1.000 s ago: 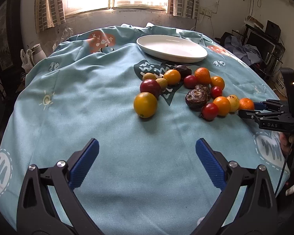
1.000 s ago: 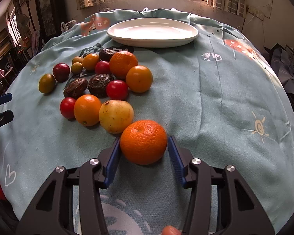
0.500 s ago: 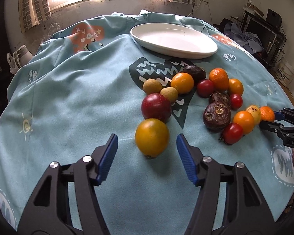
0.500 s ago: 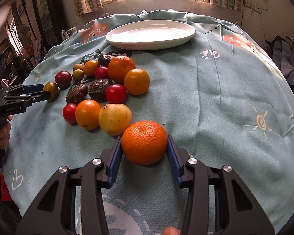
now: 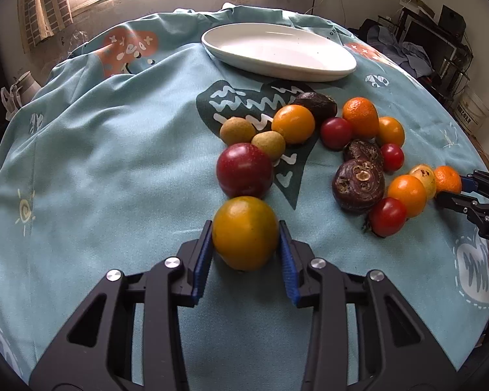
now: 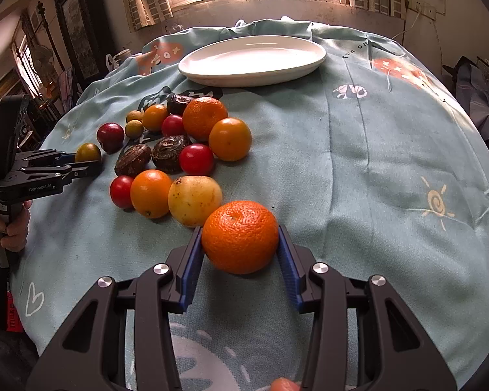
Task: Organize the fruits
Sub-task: 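Grasp the mandarin with the right gripper while the left gripper grasps a yellow-orange fruit, then carry both fruits over the white plate and open both grippers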
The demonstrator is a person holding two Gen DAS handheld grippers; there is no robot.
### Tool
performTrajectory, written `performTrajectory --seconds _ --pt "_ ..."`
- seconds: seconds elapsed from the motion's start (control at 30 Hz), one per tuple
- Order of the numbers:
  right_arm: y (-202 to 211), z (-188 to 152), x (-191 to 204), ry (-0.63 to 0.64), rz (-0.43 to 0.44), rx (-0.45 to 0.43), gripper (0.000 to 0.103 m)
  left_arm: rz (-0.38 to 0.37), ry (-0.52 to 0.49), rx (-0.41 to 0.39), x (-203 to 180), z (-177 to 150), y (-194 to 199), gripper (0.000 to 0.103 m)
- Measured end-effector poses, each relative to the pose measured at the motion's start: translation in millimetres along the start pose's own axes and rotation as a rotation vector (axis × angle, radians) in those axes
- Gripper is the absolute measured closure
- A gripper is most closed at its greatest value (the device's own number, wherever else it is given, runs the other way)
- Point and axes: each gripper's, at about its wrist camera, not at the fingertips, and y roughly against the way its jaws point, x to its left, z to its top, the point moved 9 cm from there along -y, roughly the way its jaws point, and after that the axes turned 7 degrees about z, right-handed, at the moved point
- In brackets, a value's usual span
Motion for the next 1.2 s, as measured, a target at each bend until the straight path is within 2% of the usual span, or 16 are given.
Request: performTrajectory --seconds 0.1,0.17,0.33,0.43,0.5,0.63,0.83,0.87,0.9,0.93,1.07,1.13,1.2 --pt "10 11 0 -0.021 0.037 -0.033 0.059 -0.010 0.007 -0.024 4 5 13 0.065" --pt "17 27 -1 -0.035 0.059 -0.072 0.059 -0.043 0.022 -0.052 7 19 24 0.065" --pt "11 100 -14 -0.041 0.062 -0.177 0.059 -0.086 0.025 -0.135 -1 90 30 0.065" --pt "-13 146 -24 -0.045 0.049 -0.220 0.059 -0.116 0.014 -0.138 -16 141 8 0.065" --pt "-35 171 -31 -0.049 0.037 -0.220 0.059 -0.097 0.009 -0.128 -27 169 -15 0.065" --pt "-74 198 -38 -0.037 0.041 -0.189 0.059 -0.088 0.002 -0.080 -42 200 -59 0.065" --pt "-110 200 -36 -0.022 0.056 -0.129 0.058 -0.045 0.007 -0.024 -41 205 -97 0.063" --pt "-111 197 -35 -0.019 0.056 -0.118 0.051 -0.035 0.009 -0.024 -39 204 -98 0.059" --pt "-109 196 -34 -0.020 0.059 -0.117 0.042 -0.024 0.013 -0.035 -37 202 -95 0.037" --pt "-103 196 -34 -0.025 0.061 -0.130 0.039 0.003 0.023 -0.063 -33 202 -88 0.027" --pt "-67 189 -29 -0.033 0.066 -0.186 0.039 -0.013 0.034 -0.132 -28 182 -49 0.019" --pt "-50 177 -26 -0.043 0.065 -0.197 0.039 -0.006 0.053 -0.159 -25 163 -29 0.013" --pt "-37 158 -20 -0.050 0.074 -0.187 0.039 -0.017 0.060 -0.159 -24 142 -13 0.013"
